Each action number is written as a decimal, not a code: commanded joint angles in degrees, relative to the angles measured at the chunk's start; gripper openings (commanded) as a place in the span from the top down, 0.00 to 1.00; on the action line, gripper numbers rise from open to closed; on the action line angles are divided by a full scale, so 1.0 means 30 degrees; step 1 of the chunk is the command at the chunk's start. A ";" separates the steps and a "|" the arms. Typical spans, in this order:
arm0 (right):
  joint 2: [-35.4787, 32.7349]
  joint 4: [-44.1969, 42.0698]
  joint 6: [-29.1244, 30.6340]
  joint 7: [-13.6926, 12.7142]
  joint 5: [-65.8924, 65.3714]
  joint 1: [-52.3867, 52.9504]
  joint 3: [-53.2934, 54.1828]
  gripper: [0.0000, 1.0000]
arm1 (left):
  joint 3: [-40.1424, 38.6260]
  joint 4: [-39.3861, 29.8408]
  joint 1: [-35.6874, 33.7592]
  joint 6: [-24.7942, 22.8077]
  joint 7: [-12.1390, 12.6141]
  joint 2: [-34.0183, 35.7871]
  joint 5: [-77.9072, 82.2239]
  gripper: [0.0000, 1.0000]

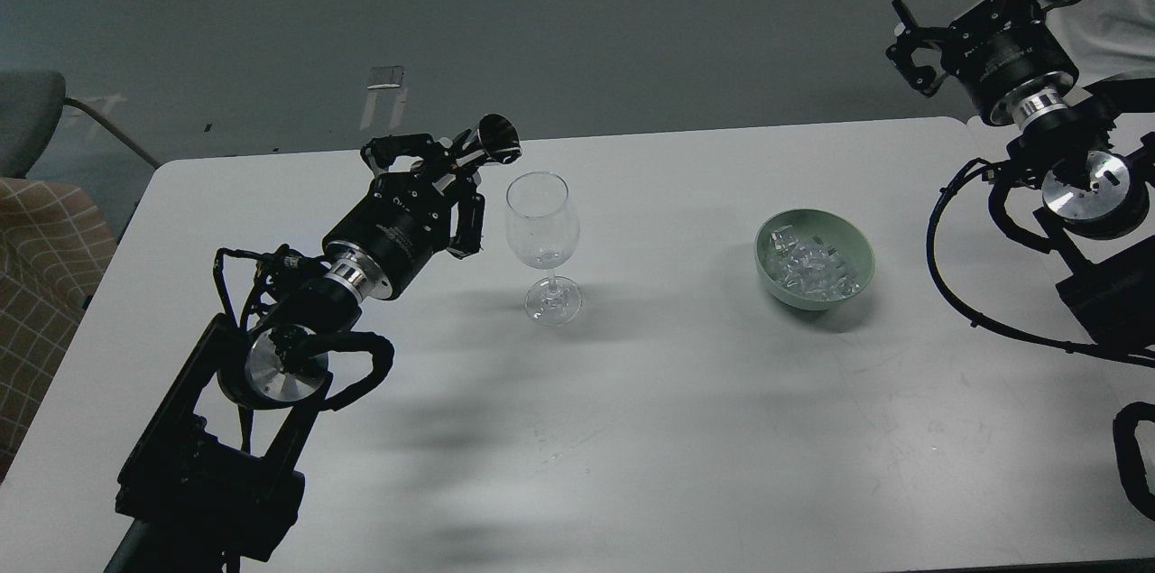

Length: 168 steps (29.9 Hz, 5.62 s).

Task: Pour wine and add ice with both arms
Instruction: 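Tilt the jigger with the left gripper to pour into the glass, then swing the jigger upright and back away from the glass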

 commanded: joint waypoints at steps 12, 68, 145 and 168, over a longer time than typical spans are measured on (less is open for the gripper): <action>0.0017 0.0030 0.0000 0.0000 0.0002 0.0004 0.0000 0.00 | 0.0001 0.0089 -0.0106 -0.0190 -0.0002 0.0064 0.0846 1.00; -0.0364 0.0206 0.0029 0.0000 0.0031 -0.0142 0.0030 0.00 | 0.0411 0.0177 -0.0868 -0.0717 -0.0353 0.0855 0.6033 1.00; -0.0598 0.0177 0.0029 0.0000 0.0031 -0.0172 0.0059 0.00 | 0.1525 -0.0878 -0.3095 -0.3970 -0.0735 0.3053 1.2715 1.00; -0.0803 0.0147 -0.0088 0.0000 0.0002 -0.0377 0.0000 0.00 | -0.5327 0.0175 -0.0286 -0.2241 -0.1260 0.2291 -0.3485 1.00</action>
